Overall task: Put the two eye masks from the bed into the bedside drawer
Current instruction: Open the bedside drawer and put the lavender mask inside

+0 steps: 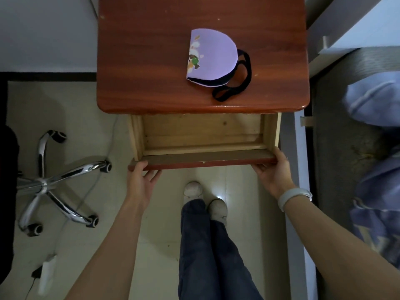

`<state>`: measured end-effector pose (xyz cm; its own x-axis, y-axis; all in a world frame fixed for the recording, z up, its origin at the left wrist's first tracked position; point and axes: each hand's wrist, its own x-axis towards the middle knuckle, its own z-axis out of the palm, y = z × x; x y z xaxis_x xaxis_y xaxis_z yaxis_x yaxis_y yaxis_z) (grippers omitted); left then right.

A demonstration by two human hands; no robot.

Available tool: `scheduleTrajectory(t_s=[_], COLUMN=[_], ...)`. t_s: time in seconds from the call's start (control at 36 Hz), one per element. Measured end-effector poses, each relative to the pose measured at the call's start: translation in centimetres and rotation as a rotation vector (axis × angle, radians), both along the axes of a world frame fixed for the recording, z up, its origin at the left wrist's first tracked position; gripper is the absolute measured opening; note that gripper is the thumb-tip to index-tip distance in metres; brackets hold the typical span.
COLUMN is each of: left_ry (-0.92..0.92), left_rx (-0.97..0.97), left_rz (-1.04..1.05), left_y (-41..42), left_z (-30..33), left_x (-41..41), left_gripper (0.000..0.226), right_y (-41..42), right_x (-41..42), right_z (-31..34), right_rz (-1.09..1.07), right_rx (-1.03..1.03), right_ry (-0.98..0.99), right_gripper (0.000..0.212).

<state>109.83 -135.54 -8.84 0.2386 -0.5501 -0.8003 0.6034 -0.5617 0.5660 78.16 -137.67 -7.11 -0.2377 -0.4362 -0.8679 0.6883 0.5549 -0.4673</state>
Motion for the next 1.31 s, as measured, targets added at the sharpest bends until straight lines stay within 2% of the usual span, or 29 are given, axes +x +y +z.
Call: scheduleTrajectory(t_s=[0.06,0.14,0.22,0.25,0.31,0.39,0.44,0.53,0.58,0.64,0.69,0.75,0.83,0.94,1.06,1.11,1.22,1.31], left_ry=[0.022,-0.04,-0.365,-0.514,-0.788,-1.187,-1.368,-1.503,-1.523,-1.517,-1.505,-1.489,-1.436,-1.358,-1.224,-1.178,-1.147,-1.167], left_rx=[0.003,0.074,0.216,0.211,0.123,-0.005,-0.106,-0.154,-0.15,-0.133,-0.125,-0.129,-0.148,-0.193,-0.297,-0.321,-0.342,-0.303], left_rz=[0.029,0.071,-0.021,-0.052,-0.101,-0.361,-0.563,-0.843,-1.001,-1.079,-1.102,-1.112,-1.12,-1.075,-0.936,-0.869,-0.763,-0.665], left_y=[-0.1,-0.4,-1.3,-1.5,-3.1,-4.2,-4.5,-5.3,-6.2,-7.1,-7.7,-7.6,-7.4,-7.4,-7.3,-7.1,-6.2,-5.1], left_z=[0.0,0.4,1.5,2.0,5.3,7.5,8.3,8.5,8.7,9.0,9.1,9.4,9.6,9.7,9.9,9.9,9.9,9.5], left_x=[-0.1,-0.4,-1.0,-1.1,-0.7,-2.2,-2.7,-2.9,-2.6,-2.0,-1.6,-1.3,-0.9,-0.6,-0.6,-0.5,-0.4,0.0], left_gripper=[0.031,0.039,0.074,0.077,0.071,0.066,0.066,0.067,0.067,0.066,0.065,0.066,0.066,0.064,0.053,0.047,0.04,0.043], right_y=[0.0,-0.3,-0.9,-0.9,-2.8,-5.4,-7.3,-10.8,-13.5,-16.4,-18.8,-20.2,-20.6,-19.6,-17.7,-16.1,-11.5,-7.9], right_x=[0.0,0.4,1.1,1.3,3.0,5.2,6.8,8.7,9.7,10.6,11.0,11.3,12.2,13.3,13.0,12.8,13.2,12.7], right_z=[0.0,0.8,2.5,3.6,7.2,9.8,10.6,11.3,11.7,12.0,12.0,12.1,12.0,11.8,11.8,12.0,14.0,13.3], right_rz=[-0.01,0.04,0.257,0.292,0.364,0.55,0.704,0.844,0.92,1.097,1.404,1.634,1.683,1.632,1.612,1.552,1.249,1.209], right_rx=[0.007,0.102,0.2,0.143,-0.136,-0.47,-0.623,-0.713,-0.723,-0.704,-0.565,-0.362,-0.23,-0.145,-0.315,-0.536,-1.006,-1.187], right_ry=[0.008,0.164,0.64,0.8,1.056,1.281,1.393,1.525,1.607,1.658,1.583,1.425,1.408,1.384,1.41,1.443,1.385,1.382], right_gripper=[0.041,0.03,0.048,0.05,0.042,0.027,0.027,0.026,0.026,0.033,0.055,0.072,0.082,0.057,0.037,0.027,0.011,0.017])
